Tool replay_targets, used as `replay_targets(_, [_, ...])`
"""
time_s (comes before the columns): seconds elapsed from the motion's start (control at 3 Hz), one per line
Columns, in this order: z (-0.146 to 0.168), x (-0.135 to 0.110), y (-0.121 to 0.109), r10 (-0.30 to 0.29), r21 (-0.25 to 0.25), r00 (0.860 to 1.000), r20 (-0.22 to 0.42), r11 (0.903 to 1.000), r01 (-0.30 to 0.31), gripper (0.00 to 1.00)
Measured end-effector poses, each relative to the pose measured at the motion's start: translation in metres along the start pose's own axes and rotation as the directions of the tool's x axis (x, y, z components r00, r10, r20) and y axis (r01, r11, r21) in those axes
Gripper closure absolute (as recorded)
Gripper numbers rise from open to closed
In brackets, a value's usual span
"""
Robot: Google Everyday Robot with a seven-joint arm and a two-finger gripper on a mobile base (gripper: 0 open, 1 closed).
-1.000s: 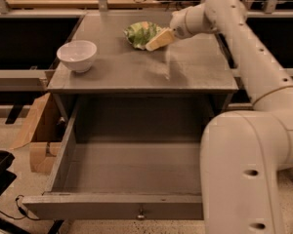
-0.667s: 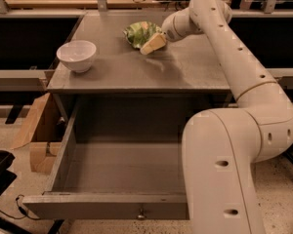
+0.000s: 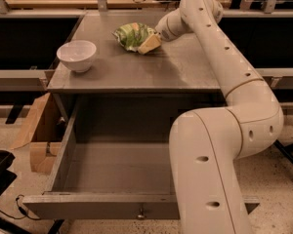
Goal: Pick green jalapeno chip bag from top drawer and place on counter
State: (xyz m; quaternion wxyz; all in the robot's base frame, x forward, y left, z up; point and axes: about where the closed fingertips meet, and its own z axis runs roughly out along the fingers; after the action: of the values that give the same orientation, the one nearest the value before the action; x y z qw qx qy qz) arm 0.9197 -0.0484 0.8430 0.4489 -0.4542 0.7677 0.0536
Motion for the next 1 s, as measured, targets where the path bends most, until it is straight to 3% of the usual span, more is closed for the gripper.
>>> replay_targets(0.67, [0.0000, 0.0000, 0.0000, 0.000, 0.000, 1.000, 0.000, 1.0000, 0.000, 0.86])
replay_targets(1.0, [0.0001, 0.0000, 0.0000, 0.000, 0.000, 1.000, 0.000, 1.0000, 0.000, 1.00])
